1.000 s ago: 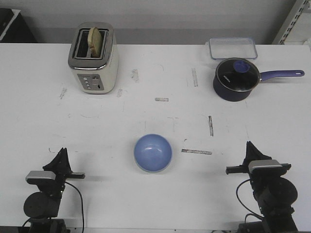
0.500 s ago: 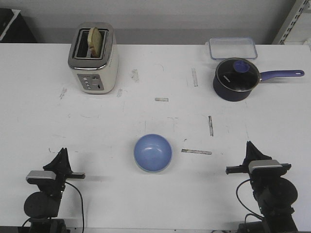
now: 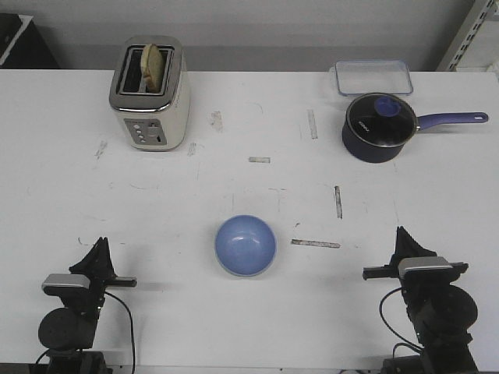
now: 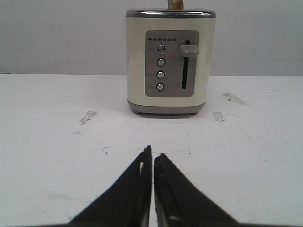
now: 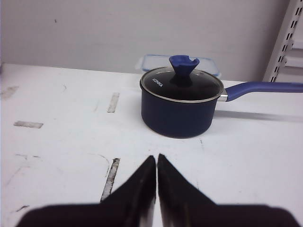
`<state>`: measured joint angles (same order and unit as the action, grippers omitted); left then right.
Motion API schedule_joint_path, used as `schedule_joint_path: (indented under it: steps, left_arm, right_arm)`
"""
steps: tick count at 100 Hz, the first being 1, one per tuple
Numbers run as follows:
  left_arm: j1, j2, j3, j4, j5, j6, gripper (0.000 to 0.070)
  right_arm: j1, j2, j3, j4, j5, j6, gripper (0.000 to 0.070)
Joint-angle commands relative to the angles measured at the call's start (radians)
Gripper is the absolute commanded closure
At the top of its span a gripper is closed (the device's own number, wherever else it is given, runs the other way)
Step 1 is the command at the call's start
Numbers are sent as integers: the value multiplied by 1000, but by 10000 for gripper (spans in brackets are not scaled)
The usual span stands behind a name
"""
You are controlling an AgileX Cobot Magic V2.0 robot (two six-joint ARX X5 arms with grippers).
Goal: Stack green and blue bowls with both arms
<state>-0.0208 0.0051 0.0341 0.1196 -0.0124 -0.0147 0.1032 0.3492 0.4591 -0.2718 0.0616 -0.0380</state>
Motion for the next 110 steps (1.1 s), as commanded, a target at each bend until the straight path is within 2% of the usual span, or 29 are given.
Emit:
schedule_joint_path:
  steps: [1,26,42,61,69,75,110]
  left_arm:
    - [-1,-2,-21,13,2,-1,698]
    - [-1,-2,-21,13,2,-1,698]
    - [-1,-2,-21,13,2,-1,698]
    - [-1,-2,-21,13,2,-1,698]
    - [-1,-2,-21,13,2,-1,698]
    - [-1,-2,-21,13,2,-1,698]
    - [-1,-2,-21,13,2,-1,698]
  right_arm:
    - [-5,4,5,16,6,-19,700]
    - [-59,-7,-36,46,18,-23,700]
    - [-101,-77,-184,163,17,-20,700]
    - [-105,-223,-383,296,14,31,700]
    - [-105,-299,-444,298,14,63,700]
    - [-108,-357,-446,223,15,70,700]
    - [-113,-348,-446,219,17,95,700]
